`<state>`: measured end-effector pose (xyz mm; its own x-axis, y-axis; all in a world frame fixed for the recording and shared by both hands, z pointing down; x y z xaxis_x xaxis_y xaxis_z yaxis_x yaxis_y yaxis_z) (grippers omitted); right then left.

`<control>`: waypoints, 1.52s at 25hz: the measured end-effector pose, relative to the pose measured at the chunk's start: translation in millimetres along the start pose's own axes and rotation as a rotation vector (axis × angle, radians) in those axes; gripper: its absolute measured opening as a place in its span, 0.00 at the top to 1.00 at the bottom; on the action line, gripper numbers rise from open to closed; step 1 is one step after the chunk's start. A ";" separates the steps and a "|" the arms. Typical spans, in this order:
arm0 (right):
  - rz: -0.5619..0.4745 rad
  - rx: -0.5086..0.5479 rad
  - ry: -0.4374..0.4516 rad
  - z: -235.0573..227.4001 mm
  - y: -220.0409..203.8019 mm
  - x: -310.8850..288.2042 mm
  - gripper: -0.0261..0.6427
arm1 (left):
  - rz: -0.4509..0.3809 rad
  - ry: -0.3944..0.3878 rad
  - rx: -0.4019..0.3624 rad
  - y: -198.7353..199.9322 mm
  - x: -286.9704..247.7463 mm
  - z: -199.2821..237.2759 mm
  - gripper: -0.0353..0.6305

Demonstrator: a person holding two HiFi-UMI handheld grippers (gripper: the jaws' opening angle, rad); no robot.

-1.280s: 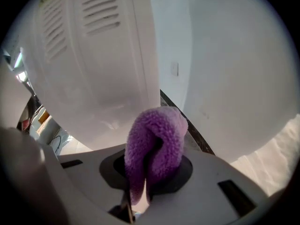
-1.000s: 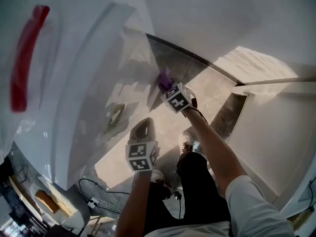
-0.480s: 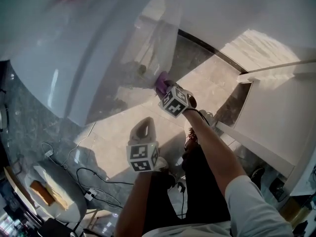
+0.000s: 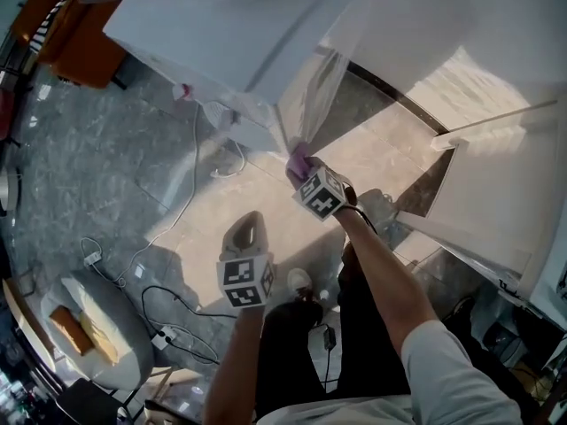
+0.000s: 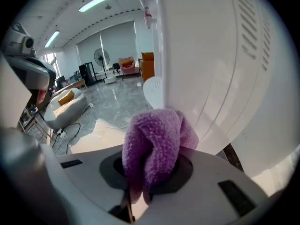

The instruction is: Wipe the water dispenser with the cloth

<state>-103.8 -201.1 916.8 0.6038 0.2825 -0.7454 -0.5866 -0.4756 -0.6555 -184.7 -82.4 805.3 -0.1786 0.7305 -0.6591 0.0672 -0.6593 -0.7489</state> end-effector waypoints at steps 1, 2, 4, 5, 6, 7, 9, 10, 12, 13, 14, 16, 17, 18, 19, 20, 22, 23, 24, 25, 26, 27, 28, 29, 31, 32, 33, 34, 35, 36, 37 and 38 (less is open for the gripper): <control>-0.022 -0.026 0.003 9.5 6.6 10.1 0.88 | -0.003 0.003 0.000 2.8 11.7 2.8 0.92; -0.043 -0.052 0.004 18.4 14.0 21.4 0.88 | -0.007 0.006 0.003 6.8 23.2 5.2 0.92; -0.080 -0.088 -0.002 29.6 31.2 47.1 0.88 | -0.026 0.012 0.007 21.1 42.5 8.1 0.92; -0.095 -0.096 -0.012 31.7 39.8 61.6 0.88 | -0.039 0.013 0.007 31.0 50.8 8.3 0.92; -0.108 -0.100 -0.025 32.9 48.2 77.3 0.88 | -0.051 0.014 0.008 41.6 59.4 8.1 0.92; -0.119 -0.102 -0.040 34.1 56.9 93.9 0.88 | -0.064 0.014 0.012 52.4 68.6 7.7 0.92; -0.132 -0.084 -0.066 39.3 74.9 127.9 0.88 | -0.091 0.011 0.022 74.4 88.9 8.7 0.92; -0.132 -0.065 -0.075 43.7 84.1 144.4 0.88 | -0.105 0.011 0.027 85.6 100.4 10.6 0.92; -0.137 -0.035 -0.093 52.9 104.2 178.8 0.88 | -0.134 0.023 0.034 107.7 125.1 16.8 0.92; -0.145 -0.031 -0.104 56.3 115.7 198.0 0.88 | -0.147 0.036 0.039 118.2 137.5 20.5 0.92; -0.157 -0.029 -0.117 59.1 127.6 218.8 0.88 | -0.160 0.052 0.043 128.6 149.9 24.3 0.92; -0.176 -0.011 -0.155 65.0 149.5 262.7 0.88 | -0.183 0.078 0.039 149.7 176.7 29.3 0.92; -0.180 0.007 -0.175 68.8 158.1 284.0 0.88 | -0.196 0.082 0.031 160.9 191.0 30.3 0.92; -0.182 0.025 -0.195 72.7 165.8 304.1 0.88 | -0.212 0.079 0.022 172.4 205.0 31.0 0.92; -0.188 0.039 -0.215 75.6 174.2 323.3 0.88 | -0.230 0.074 0.012 184.0 218.3 32.2 0.92; -0.201 0.046 -0.234 77.6 184.2 342.0 0.88 | -0.249 0.071 0.003 196.0 231.2 34.1 0.92; -0.247 0.042 -0.265 82.3 206.7 378.7 0.88 | -0.288 0.075 -0.017 218.4 258.1 38.4 0.92; -0.273 0.038 -0.275 85.7 217.4 396.4 0.88 | -0.307 0.077 -0.028 228.3 271.6 39.6 0.92; -0.296 0.036 -0.283 89.2 227.9 413.3 0.88 | -0.327 0.080 -0.039 237.7 284.6 40.0 0.92; -0.317 0.038 -0.289 93.2 238.4 429.0 0.88 | -0.347 0.083 -0.052 247.0 297.2 40.2 0.92; -0.338 0.042 -0.293 97.7 249.0 443.5 0.88 | -0.367 0.090 -0.066 256.1 309.7 40.4 0.92; -0.359 0.045 -0.297 102.7 259.8 456.8 0.88 | -0.388 0.097 -0.082 265.2 322.4 40.5 0.92; -0.383 0.047 -0.300 108.4 270.5 469.6 0.88 | -0.410 0.100 -0.101 274.1 335.2 39.7 0.92; -0.409 0.048 -0.302 114.6 281.1 481.9 0.88 | -0.434 0.098 -0.123 283.2 348.1 37.8 0.92; -0.465 0.059 -0.301 128.2 303.5 504.9 0.88 | -0.487 0.084 -0.176 302.6 373.3 33.0 0.92; -0.491 0.071 -0.297 136.1 314.9 515.1 0.88 | -0.514 0.075 -0.206 312.9 385.2 31.0 0.92; -0.512 0.083 -0.293 144.4 325.3 524.6 0.88 | -0.539 0.066 -0.234 322.5 396.7 29.1 0.92; -0.529 0.095 -0.289 152.7 334.1 533.8 0.88 | -0.560 0.057 -0.258 330.9 407.5 27.3 0.92; -0.544 0.104 -0.286 160.4 341.1 543.2 0.88 | -0.578 0.050 -0.279 337.9 417.9 25.3 0.92; -0.558 0.112 -0.285 167.4 346.4 552.6 0.88 | -0.594 0.045 -0.295 343.8 428.0 23.2 0.92; -0.570 0.122 -0.286 173.6 350.6 561.7 0.88 | -0.609 0.042 -0.310 348.9 437.7 21.3 0.92; -0.581 0.133 -0.289 179.0 354.2 570.1 0.88 | -0.622 0.043 -0.324 353.6 447.1 19.7 0.92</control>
<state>-63.9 -59.5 238.0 0.6839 0.6831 -0.2563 -0.2817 -0.0768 -0.9564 -260.1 7.5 247.2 -0.2402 0.9657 -0.0987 0.2556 -0.0351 -0.9662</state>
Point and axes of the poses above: the fingertips, and each gripper's own axes: x backward along the fingers, z to its left, y out of its top, the point moved 3 cm from there along x, backward along the fingers, and after that the axes turned 7 degrees about -x, right-handed, at the moved point
